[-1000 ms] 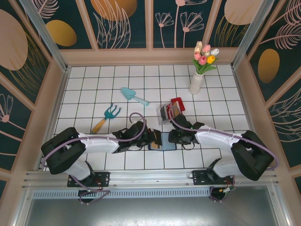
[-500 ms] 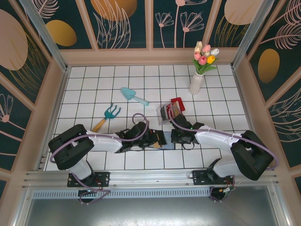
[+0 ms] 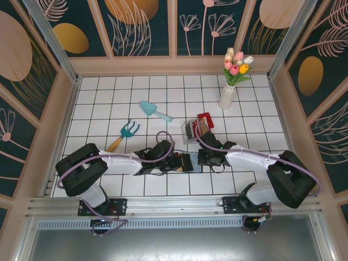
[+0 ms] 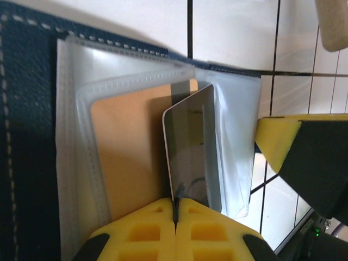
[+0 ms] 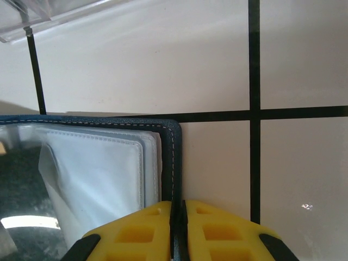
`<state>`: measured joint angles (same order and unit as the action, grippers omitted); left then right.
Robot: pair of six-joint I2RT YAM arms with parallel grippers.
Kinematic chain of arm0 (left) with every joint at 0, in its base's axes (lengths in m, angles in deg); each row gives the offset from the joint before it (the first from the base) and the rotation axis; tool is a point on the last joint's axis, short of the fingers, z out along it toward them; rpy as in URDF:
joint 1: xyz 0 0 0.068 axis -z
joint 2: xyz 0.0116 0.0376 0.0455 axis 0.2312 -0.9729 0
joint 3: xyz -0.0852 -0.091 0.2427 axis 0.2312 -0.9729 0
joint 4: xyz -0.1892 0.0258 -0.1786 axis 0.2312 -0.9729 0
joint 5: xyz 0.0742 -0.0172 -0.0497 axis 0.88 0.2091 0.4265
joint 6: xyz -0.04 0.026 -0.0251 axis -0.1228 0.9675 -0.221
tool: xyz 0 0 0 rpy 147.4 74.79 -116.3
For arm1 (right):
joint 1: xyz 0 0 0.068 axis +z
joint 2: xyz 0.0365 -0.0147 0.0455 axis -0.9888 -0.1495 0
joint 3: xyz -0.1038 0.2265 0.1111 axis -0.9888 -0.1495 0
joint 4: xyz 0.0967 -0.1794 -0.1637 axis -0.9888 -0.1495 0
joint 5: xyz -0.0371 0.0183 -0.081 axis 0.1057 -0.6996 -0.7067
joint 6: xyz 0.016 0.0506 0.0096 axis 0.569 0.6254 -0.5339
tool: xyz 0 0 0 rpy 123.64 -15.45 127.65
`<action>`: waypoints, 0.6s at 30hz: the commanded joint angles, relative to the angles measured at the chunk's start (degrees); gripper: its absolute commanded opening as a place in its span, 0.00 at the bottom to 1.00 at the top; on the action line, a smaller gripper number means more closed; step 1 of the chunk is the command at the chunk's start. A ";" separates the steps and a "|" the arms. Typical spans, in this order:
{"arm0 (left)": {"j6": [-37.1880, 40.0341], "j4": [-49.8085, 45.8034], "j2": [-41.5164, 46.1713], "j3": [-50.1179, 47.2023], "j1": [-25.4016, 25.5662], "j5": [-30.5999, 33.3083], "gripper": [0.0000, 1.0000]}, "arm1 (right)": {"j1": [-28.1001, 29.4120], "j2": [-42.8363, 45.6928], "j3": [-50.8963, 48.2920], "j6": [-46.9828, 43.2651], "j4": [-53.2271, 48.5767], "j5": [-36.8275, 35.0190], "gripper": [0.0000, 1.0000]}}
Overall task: Put the credit cards into the card holder
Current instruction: Insert the credit card into the card slot.
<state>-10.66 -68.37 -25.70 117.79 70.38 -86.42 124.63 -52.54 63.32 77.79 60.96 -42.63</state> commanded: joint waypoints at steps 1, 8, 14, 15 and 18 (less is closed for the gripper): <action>2.65 -5.91 -0.55 1.26 0.37 -1.66 0.00 | -0.20 -1.32 -0.92 -0.11 0.64 0.43 0.07; -0.10 -5.90 -4.36 4.54 0.33 -0.83 0.00 | 0.06 -1.15 -1.05 0.26 0.65 0.51 0.07; 1.22 -6.04 -8.09 7.81 0.38 -0.99 0.00 | 0.11 -0.92 -1.26 0.07 0.61 0.50 0.07; 2.31 -7.36 -8.61 8.91 0.38 -1.20 0.00 | 0.11 -0.97 -1.28 0.08 0.60 0.49 0.07; 3.28 -8.53 -9.04 10.15 0.34 -0.68 0.00 | 0.11 -0.88 -1.40 -0.04 0.82 0.49 0.07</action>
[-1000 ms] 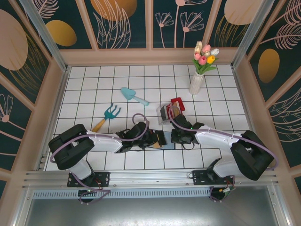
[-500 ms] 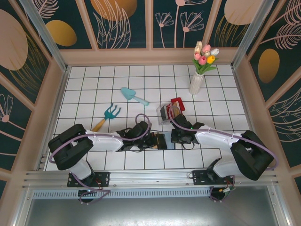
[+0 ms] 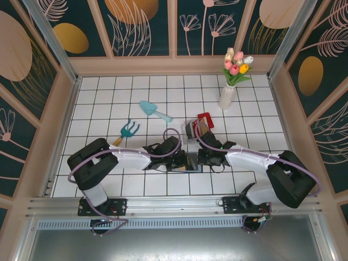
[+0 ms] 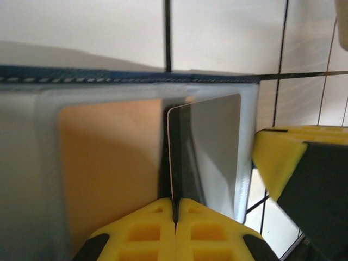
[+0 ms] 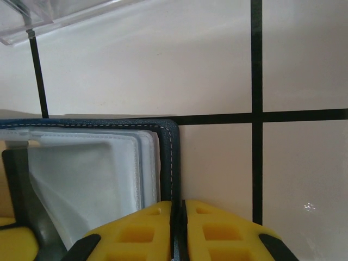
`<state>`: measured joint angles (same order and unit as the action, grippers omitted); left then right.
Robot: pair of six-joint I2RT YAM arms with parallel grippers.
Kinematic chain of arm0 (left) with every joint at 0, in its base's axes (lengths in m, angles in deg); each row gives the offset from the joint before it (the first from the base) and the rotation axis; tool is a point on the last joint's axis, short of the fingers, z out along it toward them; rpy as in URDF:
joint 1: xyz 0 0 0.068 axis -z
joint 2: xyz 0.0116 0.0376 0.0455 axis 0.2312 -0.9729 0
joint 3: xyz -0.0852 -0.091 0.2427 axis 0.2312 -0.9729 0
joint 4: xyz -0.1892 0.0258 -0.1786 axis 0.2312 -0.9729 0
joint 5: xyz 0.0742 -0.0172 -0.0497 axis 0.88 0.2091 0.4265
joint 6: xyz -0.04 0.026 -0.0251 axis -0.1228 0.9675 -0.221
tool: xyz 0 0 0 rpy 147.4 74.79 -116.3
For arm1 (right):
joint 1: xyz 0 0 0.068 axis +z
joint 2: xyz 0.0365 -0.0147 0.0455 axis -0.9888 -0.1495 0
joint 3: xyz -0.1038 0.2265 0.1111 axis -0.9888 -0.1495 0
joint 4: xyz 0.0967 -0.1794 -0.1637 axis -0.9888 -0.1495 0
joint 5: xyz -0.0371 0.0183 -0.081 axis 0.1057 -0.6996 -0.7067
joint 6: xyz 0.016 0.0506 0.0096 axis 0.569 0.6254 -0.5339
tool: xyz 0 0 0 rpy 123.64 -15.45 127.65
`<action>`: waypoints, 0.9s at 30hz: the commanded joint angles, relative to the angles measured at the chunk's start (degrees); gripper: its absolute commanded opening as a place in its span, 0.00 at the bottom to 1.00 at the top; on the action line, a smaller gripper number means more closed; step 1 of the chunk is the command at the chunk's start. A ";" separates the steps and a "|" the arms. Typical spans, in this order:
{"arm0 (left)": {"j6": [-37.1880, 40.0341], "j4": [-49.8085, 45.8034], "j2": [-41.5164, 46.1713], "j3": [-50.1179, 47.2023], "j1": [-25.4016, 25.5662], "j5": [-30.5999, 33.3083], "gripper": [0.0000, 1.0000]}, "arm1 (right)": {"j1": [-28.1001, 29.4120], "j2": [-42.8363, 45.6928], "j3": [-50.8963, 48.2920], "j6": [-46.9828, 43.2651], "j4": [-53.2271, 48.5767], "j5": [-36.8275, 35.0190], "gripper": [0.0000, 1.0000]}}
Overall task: Put the credit cards into the card holder
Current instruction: Insert the credit card into the card slot.
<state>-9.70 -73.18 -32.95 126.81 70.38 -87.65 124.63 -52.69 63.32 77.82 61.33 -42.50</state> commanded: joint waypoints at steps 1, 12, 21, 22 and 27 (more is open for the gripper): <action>2.32 -2.92 -1.76 1.14 0.35 0.23 0.00 | 0.11 -0.72 -1.54 -0.03 0.58 0.37 0.07; 7.41 -3.93 -3.67 5.03 0.44 -3.09 0.11 | 0.11 -0.73 -1.81 0.68 1.27 0.40 0.06; 8.85 -0.81 -3.91 5.03 0.47 -6.39 0.25 | -0.20 0.50 -1.80 2.23 0.60 -0.27 0.06; 9.36 -2.83 -3.37 5.15 0.46 -4.81 0.29 | -0.24 0.42 -1.68 2.38 0.02 -1.01 0.06; 10.76 -11.27 1.23 3.75 0.40 3.83 0.43 | -1.26 0.59 -1.26 3.06 -2.82 -4.30 0.07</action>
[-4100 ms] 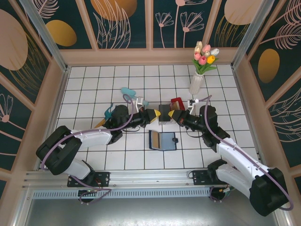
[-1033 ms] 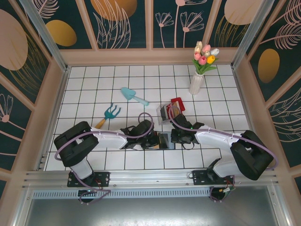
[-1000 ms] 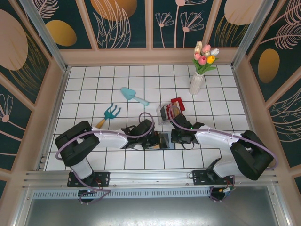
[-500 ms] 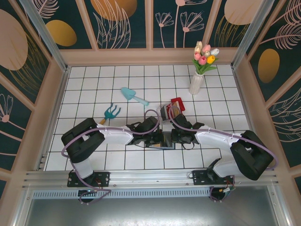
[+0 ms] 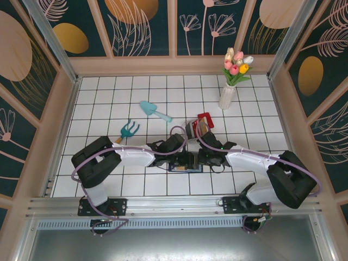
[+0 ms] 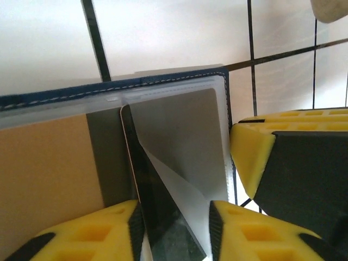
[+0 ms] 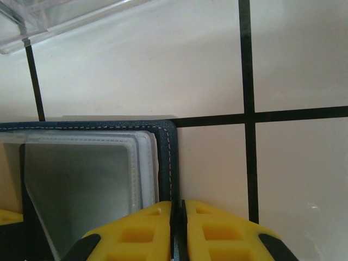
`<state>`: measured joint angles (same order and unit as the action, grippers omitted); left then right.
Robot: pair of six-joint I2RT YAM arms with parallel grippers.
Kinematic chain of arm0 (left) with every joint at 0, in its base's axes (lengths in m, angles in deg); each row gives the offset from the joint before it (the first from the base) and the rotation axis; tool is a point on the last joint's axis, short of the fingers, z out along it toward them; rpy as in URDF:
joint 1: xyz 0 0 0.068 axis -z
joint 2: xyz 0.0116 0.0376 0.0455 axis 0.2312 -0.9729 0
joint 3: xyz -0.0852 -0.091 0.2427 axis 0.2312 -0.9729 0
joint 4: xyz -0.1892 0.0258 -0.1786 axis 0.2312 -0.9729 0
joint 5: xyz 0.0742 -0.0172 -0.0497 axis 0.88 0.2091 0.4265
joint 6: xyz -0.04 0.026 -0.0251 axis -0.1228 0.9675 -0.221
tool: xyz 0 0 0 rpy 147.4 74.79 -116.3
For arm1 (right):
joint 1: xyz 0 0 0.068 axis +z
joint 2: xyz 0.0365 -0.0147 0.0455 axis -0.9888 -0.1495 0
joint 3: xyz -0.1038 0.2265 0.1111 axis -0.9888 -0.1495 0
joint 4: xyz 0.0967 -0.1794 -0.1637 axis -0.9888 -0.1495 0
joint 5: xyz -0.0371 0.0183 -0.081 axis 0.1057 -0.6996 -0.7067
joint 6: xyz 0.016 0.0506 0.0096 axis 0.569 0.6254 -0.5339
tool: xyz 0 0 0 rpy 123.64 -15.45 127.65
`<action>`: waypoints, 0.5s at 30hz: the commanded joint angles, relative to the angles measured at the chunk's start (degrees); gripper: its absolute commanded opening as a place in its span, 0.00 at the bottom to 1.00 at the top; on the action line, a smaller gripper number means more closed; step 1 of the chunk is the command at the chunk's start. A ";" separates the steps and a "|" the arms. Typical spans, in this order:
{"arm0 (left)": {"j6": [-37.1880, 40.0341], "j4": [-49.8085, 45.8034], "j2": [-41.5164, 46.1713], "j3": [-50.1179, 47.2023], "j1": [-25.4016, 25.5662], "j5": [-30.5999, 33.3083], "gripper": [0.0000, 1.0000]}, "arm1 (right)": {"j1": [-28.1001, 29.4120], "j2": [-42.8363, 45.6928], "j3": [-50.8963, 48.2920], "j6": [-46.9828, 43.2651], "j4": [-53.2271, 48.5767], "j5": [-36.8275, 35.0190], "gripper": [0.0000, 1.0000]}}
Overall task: Put the credit cards into the card holder
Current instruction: Insert the credit card into the card slot.
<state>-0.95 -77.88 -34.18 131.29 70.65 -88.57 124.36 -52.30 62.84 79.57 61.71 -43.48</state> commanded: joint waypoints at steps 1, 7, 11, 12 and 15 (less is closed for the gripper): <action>1.89 -7.01 4.32 -1.24 0.16 5.65 0.46 | -1.24 0.20 -0.88 1.19 -3.21 -3.32 0.07; 2.26 -8.90 4.94 -2.79 0.18 7.57 0.50 | -2.05 -0.15 -0.78 0.62 -2.84 -2.64 0.07; 2.23 -9.88 4.31 -1.65 0.20 8.64 0.47 | -2.01 -0.07 -0.47 0.07 -2.60 -1.93 0.08; 2.08 -10.66 4.50 -1.20 0.18 9.46 0.43 | -2.00 -0.05 -0.16 -0.01 -2.94 -1.91 0.08; 1.47 -10.31 6.55 -1.25 0.20 11.22 0.38 | -2.01 0.49 1.39 0.03 -4.80 -2.53 0.11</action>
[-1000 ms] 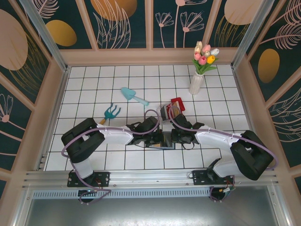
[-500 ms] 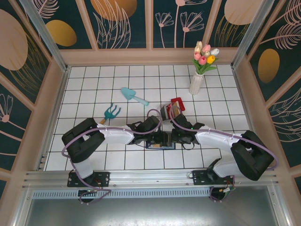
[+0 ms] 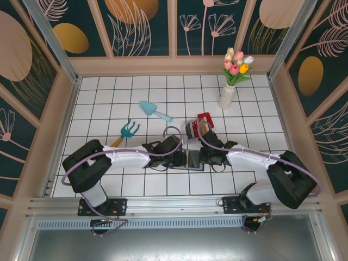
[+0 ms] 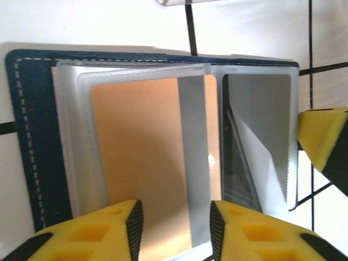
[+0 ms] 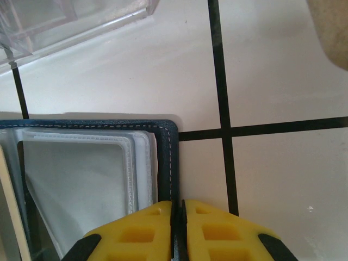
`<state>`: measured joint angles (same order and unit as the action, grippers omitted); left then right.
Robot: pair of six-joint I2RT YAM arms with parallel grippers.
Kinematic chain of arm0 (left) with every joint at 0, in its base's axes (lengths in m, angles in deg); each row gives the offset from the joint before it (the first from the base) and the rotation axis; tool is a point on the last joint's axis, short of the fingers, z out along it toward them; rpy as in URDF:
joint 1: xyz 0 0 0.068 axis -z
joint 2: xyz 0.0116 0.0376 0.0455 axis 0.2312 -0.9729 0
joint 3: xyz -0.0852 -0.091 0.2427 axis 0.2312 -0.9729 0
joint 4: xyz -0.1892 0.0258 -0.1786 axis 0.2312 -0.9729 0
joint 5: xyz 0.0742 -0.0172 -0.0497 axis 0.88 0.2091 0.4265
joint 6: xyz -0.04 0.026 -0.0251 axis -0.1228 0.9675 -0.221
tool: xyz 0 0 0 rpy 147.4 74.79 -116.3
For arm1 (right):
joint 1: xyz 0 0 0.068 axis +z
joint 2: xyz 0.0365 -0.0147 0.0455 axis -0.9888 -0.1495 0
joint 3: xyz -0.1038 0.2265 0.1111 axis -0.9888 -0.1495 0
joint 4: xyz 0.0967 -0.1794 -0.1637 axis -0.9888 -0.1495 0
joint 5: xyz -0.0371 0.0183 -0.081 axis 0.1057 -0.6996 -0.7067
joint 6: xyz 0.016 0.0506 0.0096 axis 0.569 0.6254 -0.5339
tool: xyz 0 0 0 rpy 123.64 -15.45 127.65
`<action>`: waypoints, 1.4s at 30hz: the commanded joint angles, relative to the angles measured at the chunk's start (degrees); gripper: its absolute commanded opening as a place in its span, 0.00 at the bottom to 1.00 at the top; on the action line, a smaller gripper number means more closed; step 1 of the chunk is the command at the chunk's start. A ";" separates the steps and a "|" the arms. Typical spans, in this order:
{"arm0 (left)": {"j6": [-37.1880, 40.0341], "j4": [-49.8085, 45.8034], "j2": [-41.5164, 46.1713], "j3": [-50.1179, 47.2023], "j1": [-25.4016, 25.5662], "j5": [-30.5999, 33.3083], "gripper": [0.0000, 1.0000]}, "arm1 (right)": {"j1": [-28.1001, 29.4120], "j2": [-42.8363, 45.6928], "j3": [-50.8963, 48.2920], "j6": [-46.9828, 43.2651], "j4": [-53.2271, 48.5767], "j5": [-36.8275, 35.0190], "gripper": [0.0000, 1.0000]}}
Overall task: Put the credit cards into the card holder
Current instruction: Insert the credit card into the card slot, then pick up the credit card from the storage box.
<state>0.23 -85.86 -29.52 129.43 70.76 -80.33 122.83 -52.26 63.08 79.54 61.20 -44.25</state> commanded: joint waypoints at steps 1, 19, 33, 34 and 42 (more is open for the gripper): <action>0.48 -2.59 2.39 1.05 0.09 3.44 0.36 | -0.44 1.03 1.85 -0.07 -4.67 -1.76 0.13; 0.13 -2.36 4.04 6.25 -0.87 10.38 0.27 | -3.10 7.32 11.57 -5.60 -9.00 -4.14 0.41; 0.86 4.62 -6.22 14.59 -15.54 -4.19 0.57 | -13.21 -10.72 31.28 -21.29 -15.58 -9.66 0.50; 1.09 4.07 -7.45 15.88 -15.71 -4.47 0.57 | -13.28 -11.61 31.96 -21.55 -15.58 -9.78 0.50; 0.49 3.18 -13.44 19.63 -16.97 -5.11 0.54 | -13.39 -16.67 36.44 -22.92 -16.02 -8.53 0.54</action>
<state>0.05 -82.62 -41.17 147.10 54.41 -84.09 109.83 -67.90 97.18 58.23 47.21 -52.07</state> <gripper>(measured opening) 0.547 0.541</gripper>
